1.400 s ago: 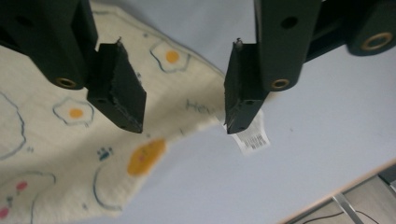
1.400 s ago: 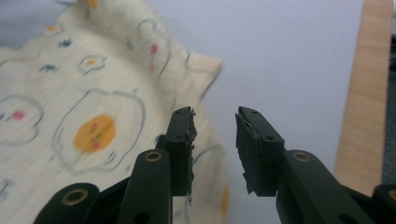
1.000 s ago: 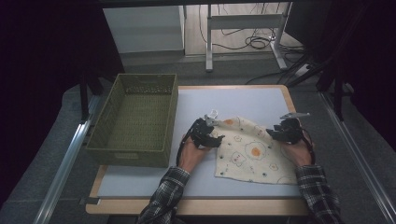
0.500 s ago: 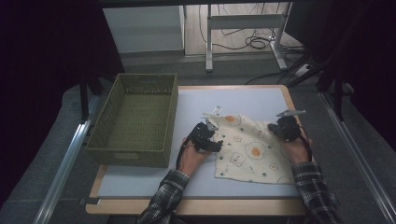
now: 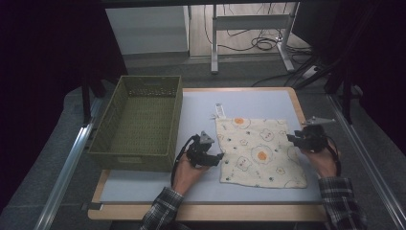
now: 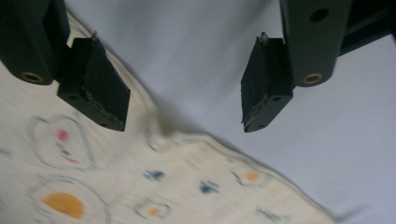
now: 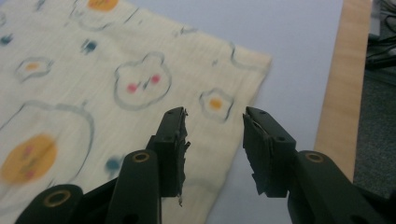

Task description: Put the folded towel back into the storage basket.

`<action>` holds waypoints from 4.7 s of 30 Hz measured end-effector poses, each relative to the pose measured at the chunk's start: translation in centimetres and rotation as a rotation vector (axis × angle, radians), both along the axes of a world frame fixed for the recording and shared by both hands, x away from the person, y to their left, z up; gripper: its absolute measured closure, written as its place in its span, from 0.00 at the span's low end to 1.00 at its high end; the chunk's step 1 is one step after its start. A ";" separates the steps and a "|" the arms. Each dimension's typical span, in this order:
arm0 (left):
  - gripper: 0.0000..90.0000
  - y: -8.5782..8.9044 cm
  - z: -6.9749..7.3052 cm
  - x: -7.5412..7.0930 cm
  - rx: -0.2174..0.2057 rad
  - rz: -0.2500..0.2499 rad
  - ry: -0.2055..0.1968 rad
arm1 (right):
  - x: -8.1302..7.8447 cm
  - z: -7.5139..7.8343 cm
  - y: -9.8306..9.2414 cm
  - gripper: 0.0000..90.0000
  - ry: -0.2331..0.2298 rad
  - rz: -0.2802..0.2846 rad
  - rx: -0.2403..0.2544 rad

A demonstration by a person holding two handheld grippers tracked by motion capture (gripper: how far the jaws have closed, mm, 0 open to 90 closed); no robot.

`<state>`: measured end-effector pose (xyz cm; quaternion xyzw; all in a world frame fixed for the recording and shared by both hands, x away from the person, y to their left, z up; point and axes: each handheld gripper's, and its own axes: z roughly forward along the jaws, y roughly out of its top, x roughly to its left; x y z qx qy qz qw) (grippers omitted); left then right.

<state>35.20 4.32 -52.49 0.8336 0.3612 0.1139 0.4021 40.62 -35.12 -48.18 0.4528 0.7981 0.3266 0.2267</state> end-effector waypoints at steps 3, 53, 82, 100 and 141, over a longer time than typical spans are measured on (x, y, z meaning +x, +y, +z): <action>0.45 0.2 -0.2 -1.5 -0.039 -0.041 -0.002 | -2.2 -0.4 -0.6 0.66 0.017 0.006 0.030; 0.60 3.2 0.1 -8.1 -0.072 -0.111 0.000 | -16.3 -2.6 0.2 0.76 0.079 0.140 0.131; 0.39 0.9 0.0 3.7 -0.007 0.061 -0.027 | -8.2 -2.5 0.2 0.55 0.021 0.043 0.125; 0.57 -0.1 -0.1 10.6 0.040 0.213 -0.066 | -5.7 -3.1 0.6 0.51 0.025 0.065 0.119; 0.54 -0.1 -1.6 13.5 0.049 0.247 -0.016 | 5.7 -3.8 1.1 0.64 -0.011 -0.117 0.039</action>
